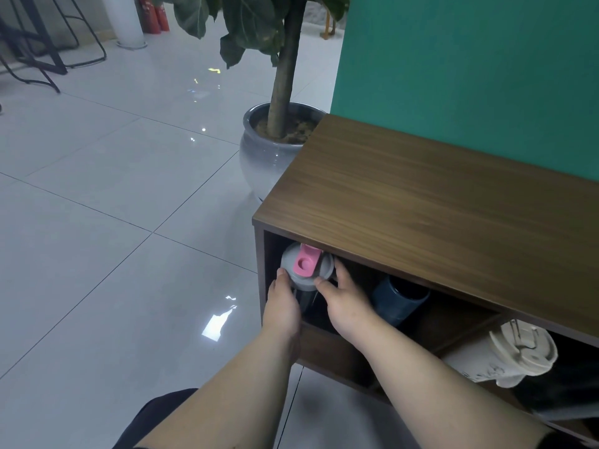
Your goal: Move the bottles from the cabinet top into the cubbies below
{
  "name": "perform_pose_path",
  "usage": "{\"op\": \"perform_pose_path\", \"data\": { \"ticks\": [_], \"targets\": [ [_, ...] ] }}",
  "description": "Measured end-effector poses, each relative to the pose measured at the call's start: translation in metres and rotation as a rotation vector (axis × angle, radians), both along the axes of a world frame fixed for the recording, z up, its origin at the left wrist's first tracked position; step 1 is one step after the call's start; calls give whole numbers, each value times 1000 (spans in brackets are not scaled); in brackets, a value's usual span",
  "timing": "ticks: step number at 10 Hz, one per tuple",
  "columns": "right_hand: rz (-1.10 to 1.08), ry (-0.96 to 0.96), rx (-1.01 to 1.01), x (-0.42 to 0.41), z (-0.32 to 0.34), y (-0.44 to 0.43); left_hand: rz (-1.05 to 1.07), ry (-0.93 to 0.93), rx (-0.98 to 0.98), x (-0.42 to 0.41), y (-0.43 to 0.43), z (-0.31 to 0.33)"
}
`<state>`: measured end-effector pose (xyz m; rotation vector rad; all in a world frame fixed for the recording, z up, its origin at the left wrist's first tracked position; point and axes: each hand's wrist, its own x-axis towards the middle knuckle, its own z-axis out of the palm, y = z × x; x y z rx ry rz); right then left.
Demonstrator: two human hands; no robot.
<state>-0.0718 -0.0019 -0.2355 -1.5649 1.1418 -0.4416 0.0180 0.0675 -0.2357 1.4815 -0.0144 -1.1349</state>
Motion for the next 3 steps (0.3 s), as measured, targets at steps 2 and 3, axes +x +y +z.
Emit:
{"op": "perform_pose_path", "data": {
  "ticks": [2, 3],
  "targets": [
    [-42, 139, 84, -24, 1, 16, -44, 61, 80, -7, 10, 3],
    [-36, 113, 130, -53, 6, 37, -166, 33, 127, -21, 28, 17]
  ]
}}
